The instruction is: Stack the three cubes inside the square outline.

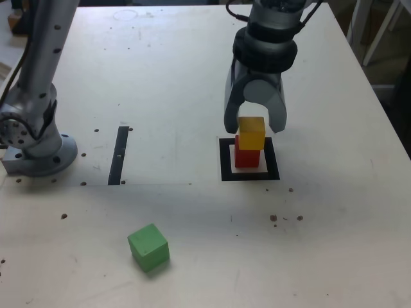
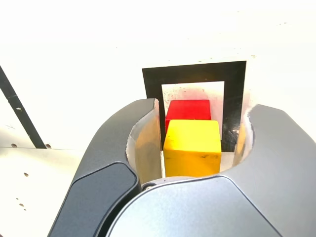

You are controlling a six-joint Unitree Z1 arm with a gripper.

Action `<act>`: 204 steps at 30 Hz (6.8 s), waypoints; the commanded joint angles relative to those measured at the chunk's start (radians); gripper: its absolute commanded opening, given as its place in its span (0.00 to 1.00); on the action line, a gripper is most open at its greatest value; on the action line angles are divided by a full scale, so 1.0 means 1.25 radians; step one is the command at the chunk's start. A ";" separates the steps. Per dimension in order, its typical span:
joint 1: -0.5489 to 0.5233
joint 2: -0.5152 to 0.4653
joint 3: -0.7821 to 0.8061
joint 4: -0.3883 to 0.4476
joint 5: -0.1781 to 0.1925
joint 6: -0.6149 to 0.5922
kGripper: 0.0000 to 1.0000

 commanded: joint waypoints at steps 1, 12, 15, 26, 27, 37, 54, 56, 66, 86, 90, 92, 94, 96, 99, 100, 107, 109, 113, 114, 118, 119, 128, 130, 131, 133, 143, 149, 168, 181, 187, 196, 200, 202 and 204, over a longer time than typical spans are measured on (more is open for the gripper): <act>0.002 0.001 0.003 -0.001 0.003 0.001 0.99; -0.026 -0.098 0.000 0.041 0.082 0.020 1.00; -0.050 -0.126 -0.005 0.059 0.092 0.039 1.00; -0.223 -0.182 0.043 0.105 0.115 0.086 1.00; -0.242 -0.189 0.055 0.105 0.117 0.089 1.00; -0.415 -0.238 0.181 0.100 0.114 0.092 0.99; -0.584 -0.196 0.301 -0.034 0.043 0.052 0.98; -0.596 -0.186 0.307 -0.044 0.038 0.046 0.97; -0.642 -0.135 0.306 -0.092 0.010 0.025 0.94; -0.648 -0.071 0.302 -0.144 -0.016 0.024 0.77; -0.648 -0.063 0.301 -0.151 -0.020 0.024 0.67; -0.648 -0.062 0.300 -0.149 -0.020 0.023 0.59; -0.648 -0.061 0.296 -0.146 -0.018 0.021 0.49; -0.648 -0.059 0.292 -0.144 -0.016 0.019 0.39; -0.648 -0.056 0.287 -0.142 -0.014 0.018 0.30; -0.648 -0.055 0.285 -0.141 -0.014 0.018 0.29; -0.649 -0.055 0.278 -0.126 -0.016 0.018 0.28; -0.648 -0.057 0.277 -0.119 -0.015 0.017 0.28; -0.648 -0.063 0.261 -0.089 -0.008 0.014 0.28; -0.648 -0.065 0.254 -0.078 -0.005 0.013 0.28; -0.642 -0.076 0.220 -0.029 0.008 -0.004 0.28; -0.638 -0.080 0.211 -0.016 0.012 -0.010 0.28; -0.524 -0.112 0.062 0.105 0.043 0.006 0.28; -0.477 -0.118 0.019 0.134 0.043 0.021 0.28; -0.457 -0.121 0.001 0.147 0.042 0.026 0.28; -0.418 -0.125 -0.032 0.167 0.039 0.034 0.28; -0.244 -0.130 -0.105 0.184 0.016 0.044 0.28; -0.149 -0.109 -0.119 0.183 -0.005 0.044 0.28; -0.054 -0.032 -0.171 0.177 -0.038 0.069 0.28; -0.028 -0.002 -0.177 0.173 -0.042 0.091 0.41; -0.028 -0.002 -0.168 0.170 -0.041 0.098 0.97; -0.028 -0.014 -0.165 0.171 -0.039 0.101 1.00; -0.028 -0.049 -0.161 0.173 -0.020 0.104 1.00; -0.028 -0.079 -0.151 0.177 -0.002 0.104 1.00; -0.029 -0.116 -0.132 0.183 0.020 0.103 1.00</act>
